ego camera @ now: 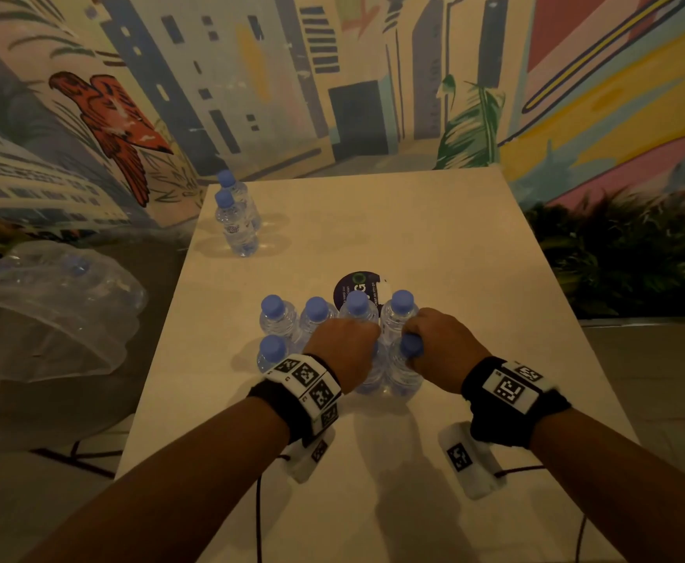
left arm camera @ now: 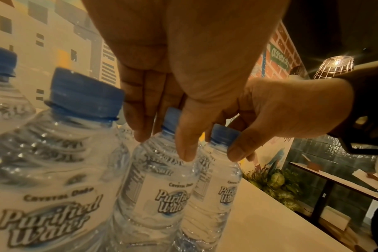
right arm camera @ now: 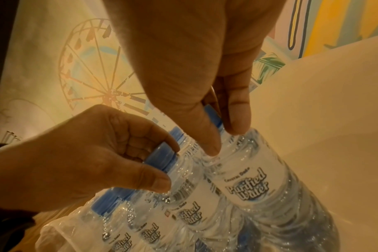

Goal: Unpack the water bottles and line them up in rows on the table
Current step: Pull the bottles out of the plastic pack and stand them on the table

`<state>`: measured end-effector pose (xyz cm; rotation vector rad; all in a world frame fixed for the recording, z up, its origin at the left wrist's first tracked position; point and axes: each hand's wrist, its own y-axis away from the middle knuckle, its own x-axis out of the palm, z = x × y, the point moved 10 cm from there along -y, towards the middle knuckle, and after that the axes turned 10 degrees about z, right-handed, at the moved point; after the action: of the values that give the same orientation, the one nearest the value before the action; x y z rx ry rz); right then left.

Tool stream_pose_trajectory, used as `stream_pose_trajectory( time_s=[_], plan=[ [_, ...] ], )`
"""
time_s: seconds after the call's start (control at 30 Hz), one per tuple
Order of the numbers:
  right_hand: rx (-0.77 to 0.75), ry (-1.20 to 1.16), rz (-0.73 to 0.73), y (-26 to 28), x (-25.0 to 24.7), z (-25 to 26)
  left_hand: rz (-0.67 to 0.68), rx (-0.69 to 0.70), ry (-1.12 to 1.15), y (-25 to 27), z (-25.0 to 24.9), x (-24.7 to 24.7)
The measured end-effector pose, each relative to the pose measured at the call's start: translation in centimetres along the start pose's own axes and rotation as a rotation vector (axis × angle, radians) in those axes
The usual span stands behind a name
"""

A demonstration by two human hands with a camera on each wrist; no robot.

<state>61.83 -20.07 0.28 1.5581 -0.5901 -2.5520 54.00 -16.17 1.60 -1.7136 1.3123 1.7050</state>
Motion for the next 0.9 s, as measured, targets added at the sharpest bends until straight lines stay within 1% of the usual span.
stream_pose_trajectory(
  time_s=[0.4,0.5,0.57,0.67,0.73,0.77,0.83,0.9],
  plan=[
    [0.004,-0.016,-0.009,0.1,0.1,0.0,-0.001,-0.011,-0.031,0.0,-0.1,-0.3],
    [0.010,-0.017,-0.005,0.6,-0.2,0.1,-0.028,0.009,0.010,0.5,-0.2,-0.7],
    [0.011,-0.013,-0.029,1.5,-0.7,0.1,-0.131,0.017,0.115,1.8,0.7,-2.3],
    [-0.057,-0.038,-0.155,3.5,-2.1,0.9,-0.390,-0.008,0.323,6.1,4.6,-6.9],
    [-0.150,-0.044,-0.195,4.7,-2.6,2.5,-0.519,-0.104,0.396,9.7,9.1,-9.1],
    [-0.195,-0.060,-0.196,5.1,-2.8,3.5,-0.551,-0.185,0.425,11.4,11.9,-9.4],
    [-0.277,-0.120,-0.164,5.6,-2.7,6.0,-0.536,-0.373,0.428,14.3,17.5,-8.8],
    [-0.366,-0.155,-0.129,5.8,-2.6,9.3,-0.490,-0.539,0.414,17.1,22.9,-7.5]
  ],
)
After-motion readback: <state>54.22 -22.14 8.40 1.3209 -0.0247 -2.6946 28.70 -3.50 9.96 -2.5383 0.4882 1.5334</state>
